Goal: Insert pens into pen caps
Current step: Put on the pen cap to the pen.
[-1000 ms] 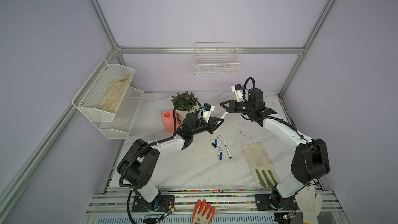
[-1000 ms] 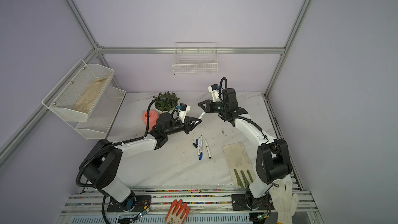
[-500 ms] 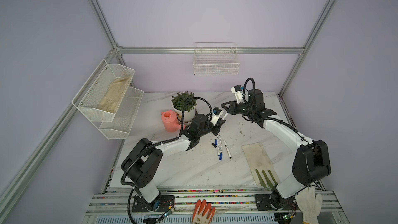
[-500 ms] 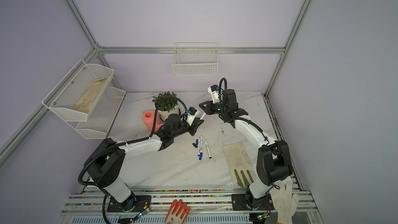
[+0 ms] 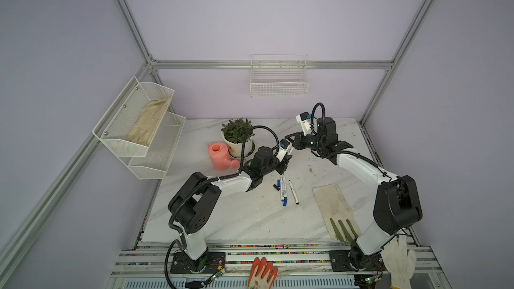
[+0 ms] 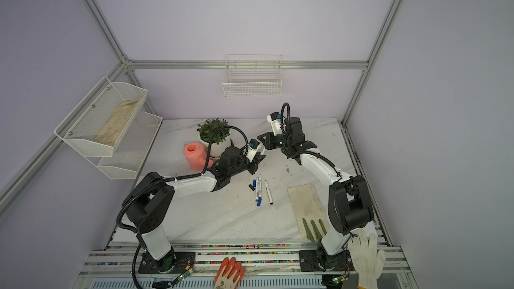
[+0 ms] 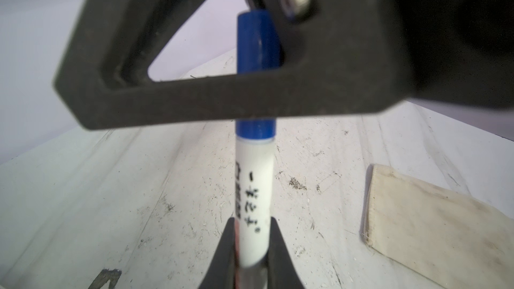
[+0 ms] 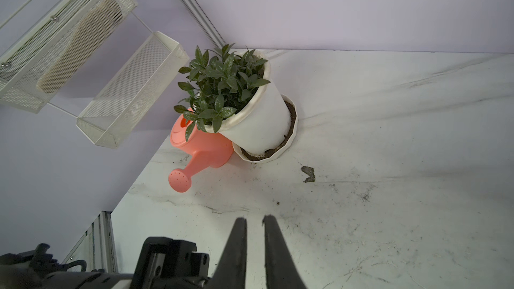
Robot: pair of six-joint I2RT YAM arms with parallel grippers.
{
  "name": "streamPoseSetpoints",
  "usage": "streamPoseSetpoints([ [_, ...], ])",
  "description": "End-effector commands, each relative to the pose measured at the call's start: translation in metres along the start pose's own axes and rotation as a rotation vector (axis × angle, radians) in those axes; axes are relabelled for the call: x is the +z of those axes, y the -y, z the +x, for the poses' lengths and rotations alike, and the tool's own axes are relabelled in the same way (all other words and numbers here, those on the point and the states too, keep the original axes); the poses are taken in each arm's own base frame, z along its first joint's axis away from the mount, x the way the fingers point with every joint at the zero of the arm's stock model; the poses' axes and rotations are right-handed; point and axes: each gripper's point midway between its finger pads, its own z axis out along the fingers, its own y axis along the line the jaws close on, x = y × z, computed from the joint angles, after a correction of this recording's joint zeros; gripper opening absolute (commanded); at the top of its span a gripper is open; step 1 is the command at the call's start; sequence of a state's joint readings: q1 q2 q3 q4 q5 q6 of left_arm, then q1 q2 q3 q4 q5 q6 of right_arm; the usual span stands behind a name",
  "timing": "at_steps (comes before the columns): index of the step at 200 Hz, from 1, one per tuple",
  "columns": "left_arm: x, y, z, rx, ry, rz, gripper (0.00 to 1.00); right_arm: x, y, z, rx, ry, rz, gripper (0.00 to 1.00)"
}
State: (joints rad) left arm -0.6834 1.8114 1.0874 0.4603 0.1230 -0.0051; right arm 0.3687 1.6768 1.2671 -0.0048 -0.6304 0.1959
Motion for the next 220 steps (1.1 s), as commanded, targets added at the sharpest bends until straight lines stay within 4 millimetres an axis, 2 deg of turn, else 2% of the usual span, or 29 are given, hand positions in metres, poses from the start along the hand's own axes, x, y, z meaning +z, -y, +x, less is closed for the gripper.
streamPoseSetpoints([
  [1,-0.162,-0.089,-0.327,-0.101,1.056,-0.372,0.0,0.003,-0.02,0.171,0.307,-0.557,-0.057,0.0],
  [18,-0.167,-0.096,-0.331,-0.112,1.073,-0.392,0.0,0.005,-0.013,0.183,0.293,-0.589,-0.008,0.0],
  [30,-0.17,-0.102,-0.33,-0.131,1.071,-0.398,0.0,0.006,-0.007,0.183,0.29,-0.588,0.023,0.0],
  [51,-0.168,-0.109,-0.316,-0.195,1.027,-0.318,0.0,0.003,0.011,0.166,0.322,-0.521,0.072,0.0],
  [67,-0.165,-0.113,-0.296,-0.26,0.97,-0.243,0.0,-0.004,0.027,0.152,0.349,-0.467,0.094,0.0],
  [79,-0.163,-0.111,-0.281,-0.285,0.923,-0.196,0.0,-0.007,0.029,0.142,0.357,-0.437,0.082,0.0],
  [100,-0.155,-0.101,-0.254,-0.297,0.825,-0.152,0.0,-0.005,0.024,0.134,0.371,-0.412,0.035,0.0],
  [129,-0.139,-0.09,-0.216,-0.322,0.71,-0.152,0.0,-0.003,0.02,0.133,0.383,-0.409,0.004,0.0],
  [163,-0.113,-0.071,-0.185,-0.31,0.6,-0.167,0.0,-0.002,0.011,0.133,0.386,-0.411,-0.033,0.0],
  [193,-0.087,-0.05,-0.151,-0.314,0.488,-0.131,0.0,-0.005,0.0,0.112,0.358,-0.363,-0.069,0.0],
  [220,-0.06,-0.022,-0.1,-0.282,0.34,-0.078,0.0,-0.008,-0.01,0.092,0.339,-0.315,-0.1,0.0],
])
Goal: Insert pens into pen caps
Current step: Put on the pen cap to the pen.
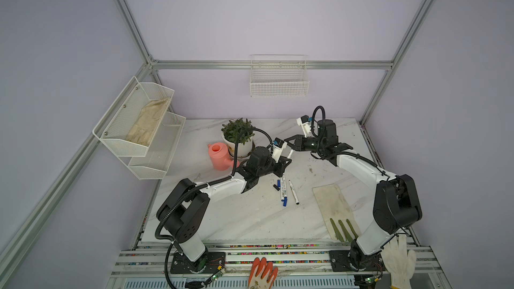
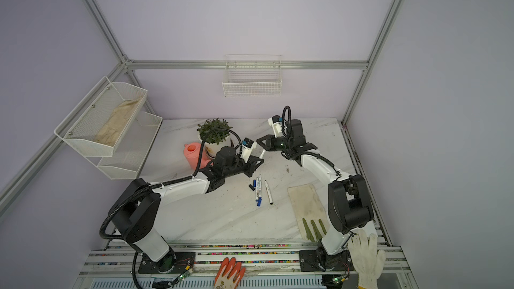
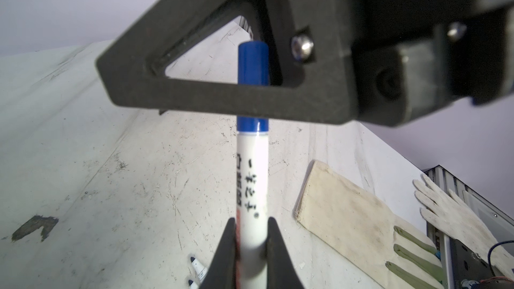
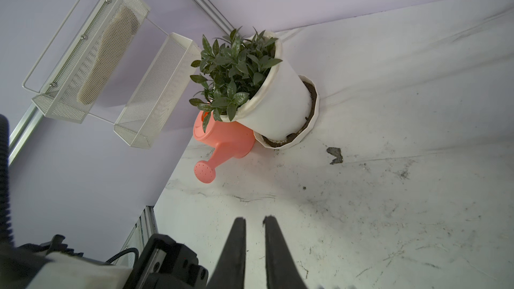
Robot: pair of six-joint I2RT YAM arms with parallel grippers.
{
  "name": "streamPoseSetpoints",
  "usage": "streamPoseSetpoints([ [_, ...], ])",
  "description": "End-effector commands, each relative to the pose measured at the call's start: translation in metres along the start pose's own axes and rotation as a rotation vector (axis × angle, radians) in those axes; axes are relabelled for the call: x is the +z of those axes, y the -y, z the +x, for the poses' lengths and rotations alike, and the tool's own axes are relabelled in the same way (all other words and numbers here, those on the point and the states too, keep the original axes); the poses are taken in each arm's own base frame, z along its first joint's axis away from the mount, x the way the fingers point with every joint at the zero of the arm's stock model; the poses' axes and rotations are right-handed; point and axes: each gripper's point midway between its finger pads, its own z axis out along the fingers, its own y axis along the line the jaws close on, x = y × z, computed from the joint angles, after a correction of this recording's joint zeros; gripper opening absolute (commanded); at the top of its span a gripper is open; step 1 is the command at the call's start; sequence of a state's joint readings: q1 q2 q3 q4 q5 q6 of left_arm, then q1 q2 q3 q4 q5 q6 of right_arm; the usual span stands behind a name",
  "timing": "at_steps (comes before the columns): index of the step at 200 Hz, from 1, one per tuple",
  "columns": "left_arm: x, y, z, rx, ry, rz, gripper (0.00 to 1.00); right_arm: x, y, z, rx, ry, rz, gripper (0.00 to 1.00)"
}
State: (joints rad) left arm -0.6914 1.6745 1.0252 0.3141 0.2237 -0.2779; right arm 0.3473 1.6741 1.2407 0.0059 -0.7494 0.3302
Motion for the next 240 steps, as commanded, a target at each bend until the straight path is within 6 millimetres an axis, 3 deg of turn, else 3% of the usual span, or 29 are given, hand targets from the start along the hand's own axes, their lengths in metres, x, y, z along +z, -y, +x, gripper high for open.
streamPoseSetpoints([
  [1,-0.037,-0.014,-0.105,0.013,0.435,-0.115,0.0,-0.001,0.01,0.081,0.202,-0.265,0.007,0.0],
  [43,-0.006,-0.007,-0.03,-0.001,0.257,-0.074,0.0,-0.001,0.005,0.062,0.187,-0.217,0.007,0.01],
  [96,0.006,-0.005,0.019,0.002,0.142,-0.034,0.0,-0.005,0.011,0.019,0.156,-0.111,0.039,0.09],
  [107,0.008,-0.005,0.027,0.003,0.124,-0.029,0.0,-0.006,0.01,0.012,0.154,-0.094,0.036,0.14],
  [161,0.013,-0.001,0.05,0.01,0.07,-0.009,0.0,-0.015,0.0,-0.014,0.118,0.004,0.011,0.58],
  [178,0.013,-0.005,0.054,-0.005,0.068,-0.025,0.0,-0.02,-0.004,-0.021,0.102,0.033,0.017,0.67],
  [201,0.012,-0.013,0.052,-0.03,0.09,-0.053,0.0,-0.03,0.011,-0.028,0.122,0.079,0.093,0.69],
  [217,0.011,-0.02,0.049,-0.051,0.1,-0.081,0.0,-0.041,0.033,-0.029,0.172,0.116,0.161,0.69],
  [240,0.01,-0.045,0.049,-0.09,0.081,-0.168,0.0,-0.057,0.06,-0.03,0.233,0.169,0.258,0.68],
])
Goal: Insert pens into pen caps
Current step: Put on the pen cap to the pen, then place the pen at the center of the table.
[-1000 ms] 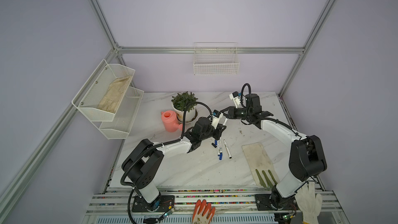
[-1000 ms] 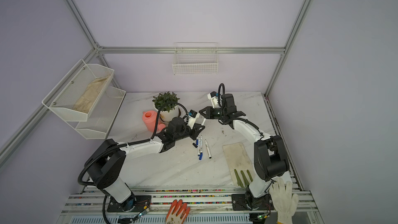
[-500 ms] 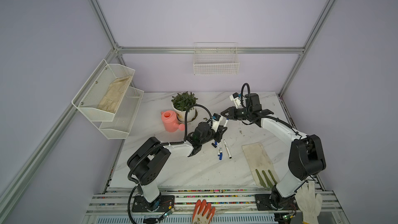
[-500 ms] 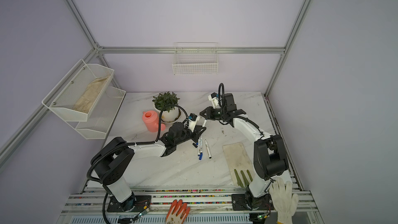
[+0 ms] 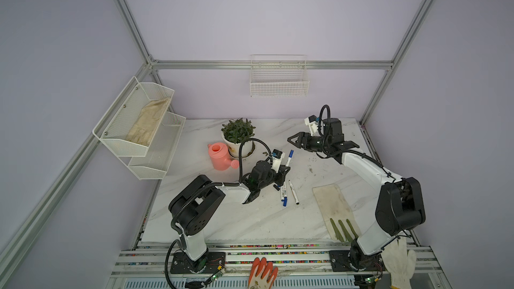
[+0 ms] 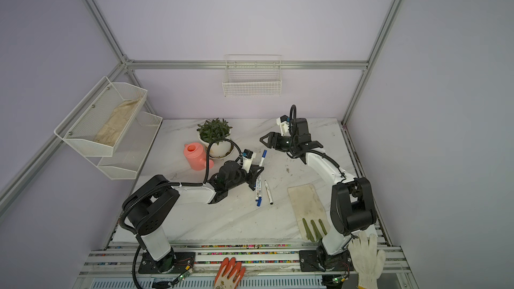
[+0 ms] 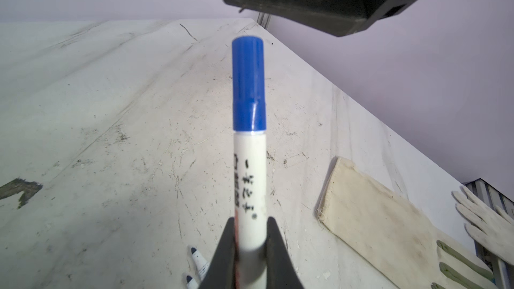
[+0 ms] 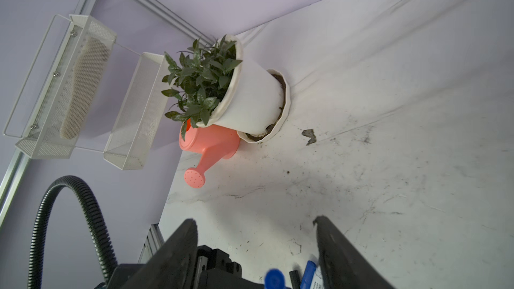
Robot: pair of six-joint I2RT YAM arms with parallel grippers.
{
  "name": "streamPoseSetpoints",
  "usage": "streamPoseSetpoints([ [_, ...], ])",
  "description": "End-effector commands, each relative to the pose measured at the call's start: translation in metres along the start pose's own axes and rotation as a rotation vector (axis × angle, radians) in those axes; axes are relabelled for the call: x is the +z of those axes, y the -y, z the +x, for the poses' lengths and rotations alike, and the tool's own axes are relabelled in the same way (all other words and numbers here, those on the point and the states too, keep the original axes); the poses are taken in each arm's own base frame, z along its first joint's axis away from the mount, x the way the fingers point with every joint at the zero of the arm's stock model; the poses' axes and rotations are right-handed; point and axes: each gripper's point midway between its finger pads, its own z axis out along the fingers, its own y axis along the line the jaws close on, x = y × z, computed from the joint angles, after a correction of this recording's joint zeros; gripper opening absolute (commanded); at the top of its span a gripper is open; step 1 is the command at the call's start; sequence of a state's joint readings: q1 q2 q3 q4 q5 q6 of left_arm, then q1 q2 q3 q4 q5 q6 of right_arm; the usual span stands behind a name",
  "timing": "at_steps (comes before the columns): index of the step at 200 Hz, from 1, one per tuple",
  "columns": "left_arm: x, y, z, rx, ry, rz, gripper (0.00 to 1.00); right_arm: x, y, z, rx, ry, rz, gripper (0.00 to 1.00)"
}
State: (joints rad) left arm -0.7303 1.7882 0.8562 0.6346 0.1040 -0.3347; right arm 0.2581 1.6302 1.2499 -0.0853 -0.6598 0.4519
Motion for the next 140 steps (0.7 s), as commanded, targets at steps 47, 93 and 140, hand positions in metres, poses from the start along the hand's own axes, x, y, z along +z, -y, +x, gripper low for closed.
streamPoseSetpoints([
  [47,-0.002,-0.081,0.007,-0.097,-0.138,-0.273,0.0,-0.025,0.048,-0.017,0.104,0.141,0.219,0.66],
  [93,0.005,-0.112,0.024,-0.053,-0.328,-0.397,0.0,-0.024,0.055,-0.01,0.118,0.13,0.235,0.65],
  [140,0.012,-0.136,0.029,-0.051,-0.402,-0.495,0.13,-0.024,0.057,-0.008,0.116,0.126,0.239,0.64],
])
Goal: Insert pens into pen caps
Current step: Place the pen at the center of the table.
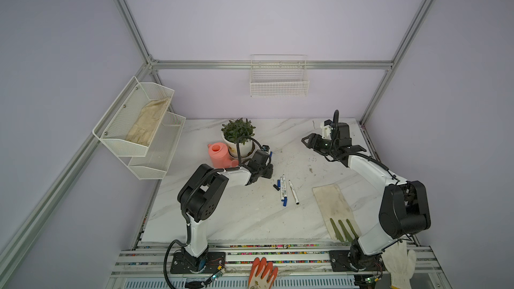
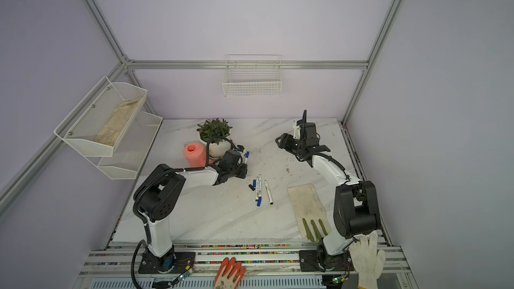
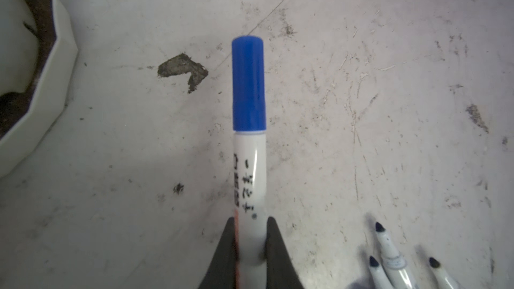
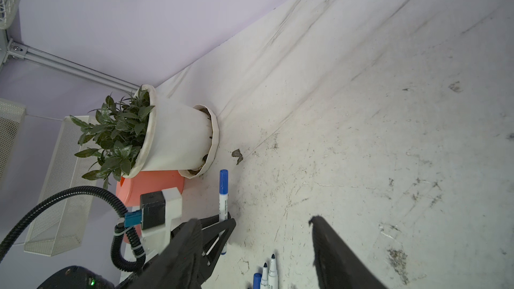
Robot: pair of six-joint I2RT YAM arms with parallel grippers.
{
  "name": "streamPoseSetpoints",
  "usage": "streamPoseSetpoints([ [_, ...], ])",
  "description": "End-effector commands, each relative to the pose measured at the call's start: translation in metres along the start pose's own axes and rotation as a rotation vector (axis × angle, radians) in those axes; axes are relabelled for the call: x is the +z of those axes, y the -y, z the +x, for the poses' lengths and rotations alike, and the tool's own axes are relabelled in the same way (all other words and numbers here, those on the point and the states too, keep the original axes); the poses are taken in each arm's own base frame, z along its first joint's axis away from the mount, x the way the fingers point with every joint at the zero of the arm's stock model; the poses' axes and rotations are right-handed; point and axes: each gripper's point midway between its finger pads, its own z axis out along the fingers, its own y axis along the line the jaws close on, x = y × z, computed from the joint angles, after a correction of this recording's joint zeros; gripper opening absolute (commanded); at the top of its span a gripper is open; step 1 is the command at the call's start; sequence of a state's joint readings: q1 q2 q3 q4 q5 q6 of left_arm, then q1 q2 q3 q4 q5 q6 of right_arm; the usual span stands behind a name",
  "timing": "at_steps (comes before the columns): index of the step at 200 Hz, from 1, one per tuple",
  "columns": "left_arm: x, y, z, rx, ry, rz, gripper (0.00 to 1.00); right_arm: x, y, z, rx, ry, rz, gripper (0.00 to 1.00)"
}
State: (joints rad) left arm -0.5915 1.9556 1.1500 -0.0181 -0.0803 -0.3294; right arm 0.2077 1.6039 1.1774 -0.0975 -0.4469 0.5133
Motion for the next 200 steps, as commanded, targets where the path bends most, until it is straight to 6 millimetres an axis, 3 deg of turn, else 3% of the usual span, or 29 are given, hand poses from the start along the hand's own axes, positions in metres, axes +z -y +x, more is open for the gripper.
streamPoseSetpoints([
  [1,-0.002,-0.008,-0.034,0.008,0.02,-0.062,0.14,-0.008,-0.003,-0.001,0.004,0.017,0.005,0.64],
  [13,0.001,-0.011,-0.035,0.013,0.01,-0.082,0.27,-0.008,-0.003,-0.001,0.002,0.018,0.005,0.64],
  [45,0.004,-0.015,-0.04,0.018,0.007,-0.101,0.44,-0.007,-0.001,0.001,0.003,0.013,0.011,0.63],
  [85,-0.007,-0.007,-0.056,0.045,0.052,-0.06,0.47,-0.009,-0.001,0.002,-0.006,0.012,0.011,0.63],
  [133,-0.056,0.012,-0.082,0.114,0.195,0.041,0.55,-0.007,0.002,0.002,-0.011,0.011,0.023,0.62],
  [163,-0.08,0.031,-0.07,0.17,0.205,0.108,0.6,-0.006,0.003,0.001,-0.017,0.012,0.032,0.62],
  [200,-0.099,0.088,-0.027,0.292,0.15,0.278,0.62,-0.005,0.005,0.002,-0.02,0.008,0.041,0.62],
])
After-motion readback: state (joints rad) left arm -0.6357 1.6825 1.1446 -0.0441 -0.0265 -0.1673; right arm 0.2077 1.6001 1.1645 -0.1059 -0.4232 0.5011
